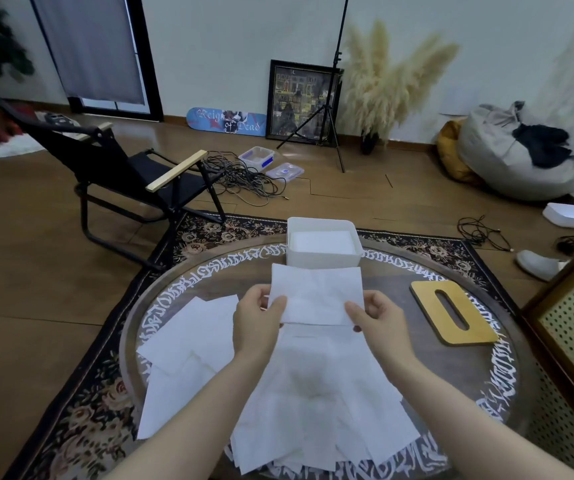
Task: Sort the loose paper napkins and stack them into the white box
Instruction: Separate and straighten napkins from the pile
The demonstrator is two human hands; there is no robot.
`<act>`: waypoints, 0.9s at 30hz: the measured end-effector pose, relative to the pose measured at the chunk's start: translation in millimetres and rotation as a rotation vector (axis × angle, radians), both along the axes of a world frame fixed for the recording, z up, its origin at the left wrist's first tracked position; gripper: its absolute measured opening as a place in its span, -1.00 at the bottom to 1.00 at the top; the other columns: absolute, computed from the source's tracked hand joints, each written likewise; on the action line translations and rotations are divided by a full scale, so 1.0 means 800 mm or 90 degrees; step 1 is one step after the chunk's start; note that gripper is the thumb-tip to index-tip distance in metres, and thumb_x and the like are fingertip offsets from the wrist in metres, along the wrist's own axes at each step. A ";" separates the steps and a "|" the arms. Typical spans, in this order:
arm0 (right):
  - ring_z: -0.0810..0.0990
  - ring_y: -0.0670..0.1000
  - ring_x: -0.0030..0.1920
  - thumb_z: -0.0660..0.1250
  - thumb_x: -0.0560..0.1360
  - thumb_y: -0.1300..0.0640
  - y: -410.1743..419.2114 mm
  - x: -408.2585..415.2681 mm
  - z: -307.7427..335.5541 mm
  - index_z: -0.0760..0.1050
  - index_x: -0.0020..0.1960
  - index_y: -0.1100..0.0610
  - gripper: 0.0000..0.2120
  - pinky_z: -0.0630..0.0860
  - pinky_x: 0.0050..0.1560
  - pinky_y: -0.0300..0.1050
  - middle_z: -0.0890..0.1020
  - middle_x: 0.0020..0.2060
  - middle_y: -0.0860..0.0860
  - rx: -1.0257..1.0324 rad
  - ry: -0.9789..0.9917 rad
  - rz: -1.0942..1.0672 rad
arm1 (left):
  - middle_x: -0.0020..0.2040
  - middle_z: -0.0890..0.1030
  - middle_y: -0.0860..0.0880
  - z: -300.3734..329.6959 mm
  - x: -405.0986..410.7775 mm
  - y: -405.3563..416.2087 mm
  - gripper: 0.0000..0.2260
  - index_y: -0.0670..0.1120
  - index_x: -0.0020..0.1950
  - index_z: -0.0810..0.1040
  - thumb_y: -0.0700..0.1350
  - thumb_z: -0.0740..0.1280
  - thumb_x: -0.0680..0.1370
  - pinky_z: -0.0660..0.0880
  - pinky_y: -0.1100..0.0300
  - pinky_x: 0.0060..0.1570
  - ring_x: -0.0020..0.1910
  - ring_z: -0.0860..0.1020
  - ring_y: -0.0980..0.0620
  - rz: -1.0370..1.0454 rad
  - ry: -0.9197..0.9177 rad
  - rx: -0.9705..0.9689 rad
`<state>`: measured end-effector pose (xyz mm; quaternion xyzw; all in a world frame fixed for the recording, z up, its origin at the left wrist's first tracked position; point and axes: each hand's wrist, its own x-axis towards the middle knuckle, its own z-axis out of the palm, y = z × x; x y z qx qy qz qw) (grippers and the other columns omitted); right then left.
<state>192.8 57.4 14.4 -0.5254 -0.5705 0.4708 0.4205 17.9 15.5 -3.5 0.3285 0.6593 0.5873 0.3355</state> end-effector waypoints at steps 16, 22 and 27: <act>0.52 0.02 -0.16 0.33 0.51 0.19 0.157 -0.025 0.007 0.50 -0.02 0.12 -0.94 0.39 -0.23 -0.12 0.57 -0.19 0.04 0.019 -0.164 -0.068 | -0.17 0.60 0.00 0.011 -0.035 0.153 -0.86 0.10 -0.14 0.50 -0.16 0.26 0.50 0.55 0.01 -0.09 -0.12 0.59 -0.08 -0.079 0.147 -0.121; 0.42 0.02 -0.25 0.33 0.50 0.19 0.200 -0.038 0.002 0.50 -0.01 0.15 -0.92 0.31 -0.31 -0.16 0.46 -0.29 0.03 0.021 -0.195 -0.086 | -0.14 0.60 0.03 0.009 -0.047 0.195 -0.81 0.02 0.11 0.56 -0.11 0.30 0.50 0.56 -0.01 -0.03 -0.12 0.60 -0.08 -0.075 0.143 -0.126; 0.40 -0.05 -0.33 0.35 0.50 0.13 0.224 -0.043 -0.007 0.51 0.00 0.09 -0.90 0.26 -0.36 -0.16 0.44 -0.34 -0.03 0.018 -0.228 -0.102 | -0.12 0.58 0.07 0.008 -0.051 0.219 -0.82 0.05 0.09 0.57 -0.09 0.33 0.50 0.45 0.13 -0.11 -0.08 0.57 -0.02 -0.059 0.185 -0.132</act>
